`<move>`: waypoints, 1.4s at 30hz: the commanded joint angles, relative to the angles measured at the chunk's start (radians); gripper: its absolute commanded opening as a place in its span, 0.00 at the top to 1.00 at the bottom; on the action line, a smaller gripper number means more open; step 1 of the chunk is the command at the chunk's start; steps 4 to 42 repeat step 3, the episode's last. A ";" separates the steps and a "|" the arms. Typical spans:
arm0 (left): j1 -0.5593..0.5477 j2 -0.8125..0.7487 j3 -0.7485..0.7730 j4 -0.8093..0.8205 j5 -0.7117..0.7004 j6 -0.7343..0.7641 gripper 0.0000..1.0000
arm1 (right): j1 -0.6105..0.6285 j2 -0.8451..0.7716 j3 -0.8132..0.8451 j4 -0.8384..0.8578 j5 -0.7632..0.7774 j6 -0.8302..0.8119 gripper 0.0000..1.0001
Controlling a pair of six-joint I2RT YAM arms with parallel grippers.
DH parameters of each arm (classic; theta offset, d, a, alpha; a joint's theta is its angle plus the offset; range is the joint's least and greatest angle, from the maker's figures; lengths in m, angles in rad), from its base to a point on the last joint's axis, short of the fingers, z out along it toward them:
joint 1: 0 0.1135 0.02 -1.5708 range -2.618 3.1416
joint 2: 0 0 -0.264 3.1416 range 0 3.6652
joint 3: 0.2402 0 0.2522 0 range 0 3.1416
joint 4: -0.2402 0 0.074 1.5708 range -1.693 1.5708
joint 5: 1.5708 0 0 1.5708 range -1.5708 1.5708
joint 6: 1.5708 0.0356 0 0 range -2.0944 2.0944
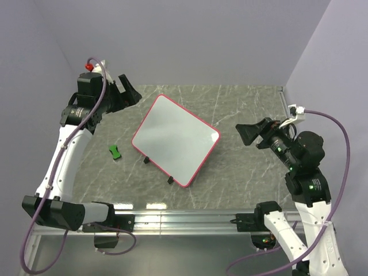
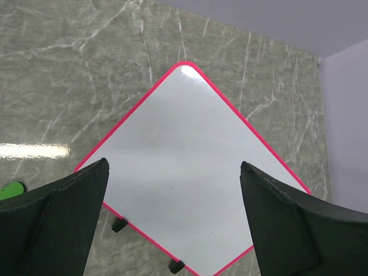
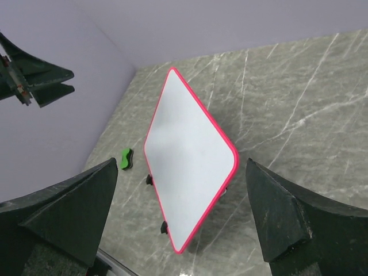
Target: Erase the whiteboard
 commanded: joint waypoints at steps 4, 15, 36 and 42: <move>-0.026 -0.019 0.040 0.020 -0.098 0.030 0.06 | -0.002 -0.031 0.005 -0.024 -0.018 -0.009 0.01; -0.026 -0.019 0.040 0.020 -0.098 0.030 0.06 | -0.002 -0.031 0.005 -0.024 -0.018 -0.009 0.01; -0.026 -0.019 0.040 0.020 -0.098 0.030 0.06 | -0.002 -0.031 0.005 -0.024 -0.018 -0.009 0.01; -0.026 -0.019 0.040 0.020 -0.098 0.030 0.06 | -0.002 -0.031 0.005 -0.024 -0.018 -0.009 0.01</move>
